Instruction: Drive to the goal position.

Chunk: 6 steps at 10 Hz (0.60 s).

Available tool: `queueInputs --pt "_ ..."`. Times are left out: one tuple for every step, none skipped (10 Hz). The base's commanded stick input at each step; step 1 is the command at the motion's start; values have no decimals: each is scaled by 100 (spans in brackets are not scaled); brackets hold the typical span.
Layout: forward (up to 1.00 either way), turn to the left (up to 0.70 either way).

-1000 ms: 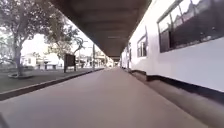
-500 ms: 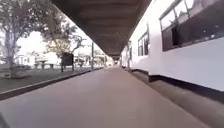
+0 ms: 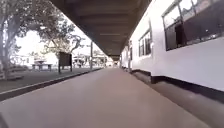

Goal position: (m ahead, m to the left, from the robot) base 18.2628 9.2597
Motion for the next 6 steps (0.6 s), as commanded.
queueInputs --pt "70 0" --pt "70 0" --pt "70 0" --pt "70 0" --pt "70 0" --pt "70 0"
